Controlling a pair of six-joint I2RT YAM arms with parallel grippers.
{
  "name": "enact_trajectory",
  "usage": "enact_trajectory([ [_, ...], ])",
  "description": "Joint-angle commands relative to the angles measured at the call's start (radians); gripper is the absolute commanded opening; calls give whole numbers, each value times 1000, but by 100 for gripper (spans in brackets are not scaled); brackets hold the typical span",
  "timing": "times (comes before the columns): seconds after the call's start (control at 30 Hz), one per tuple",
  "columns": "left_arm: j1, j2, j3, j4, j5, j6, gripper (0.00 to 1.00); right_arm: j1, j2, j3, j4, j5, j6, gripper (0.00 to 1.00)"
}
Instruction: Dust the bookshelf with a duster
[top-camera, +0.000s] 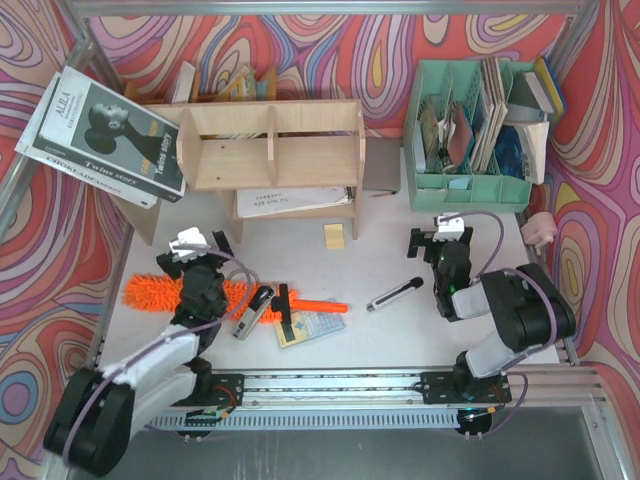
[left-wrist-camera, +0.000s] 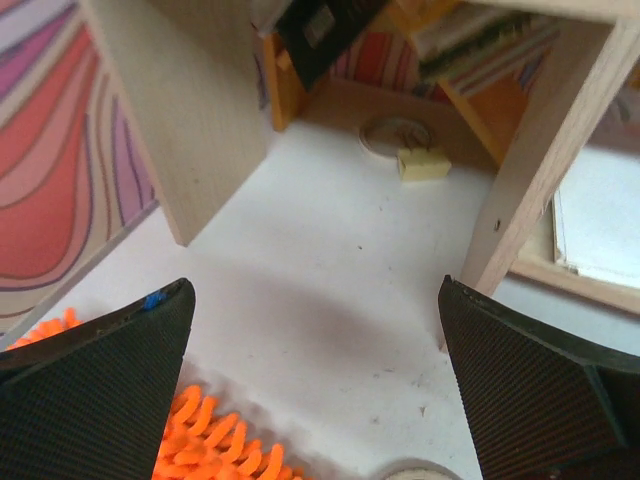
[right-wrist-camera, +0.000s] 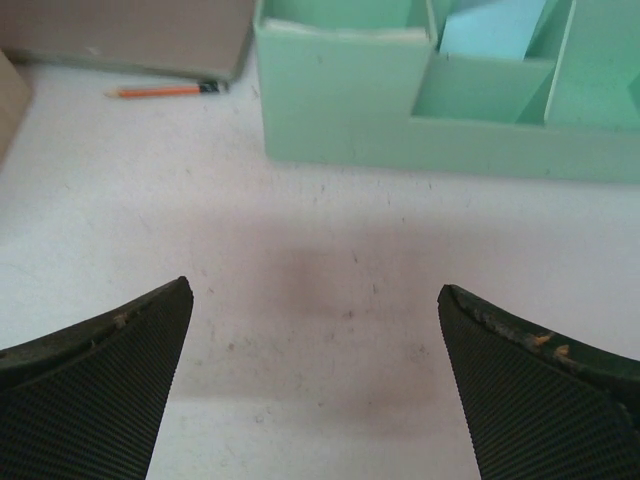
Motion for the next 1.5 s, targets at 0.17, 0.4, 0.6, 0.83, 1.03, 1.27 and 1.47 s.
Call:
enact_trajectory([
  [0.17, -120, -607, 2, -709, -249, -219, 98, 107, -341, 23, -292, 106, 14, 99],
  [0.4, -120, -877, 109, -1175, -194, -531, 99, 116, -634, 69, -639, -34, 268, 99],
  [0.6, -121, -867, 200, -1406, -216, -756, 98, 100, -776, 138, -983, 99, 621, 99],
  [0.83, -121, -780, 274, -1427, -97, -746, 98, 106, -707, 206, -1058, -139, 502, 99],
  [1.03, -119, -794, 249, -1379, -97, -801, 99, 346, -640, 339, -1175, -88, 383, 99],
  [1.27, -119, -650, 330, -1547, -80, -843, 98, 644, -527, 445, -1238, 6, 388, 96],
  [1.47, -118, -606, 310, -1502, -32, -802, 99, 867, -330, 571, -1255, 41, 386, 93],
])
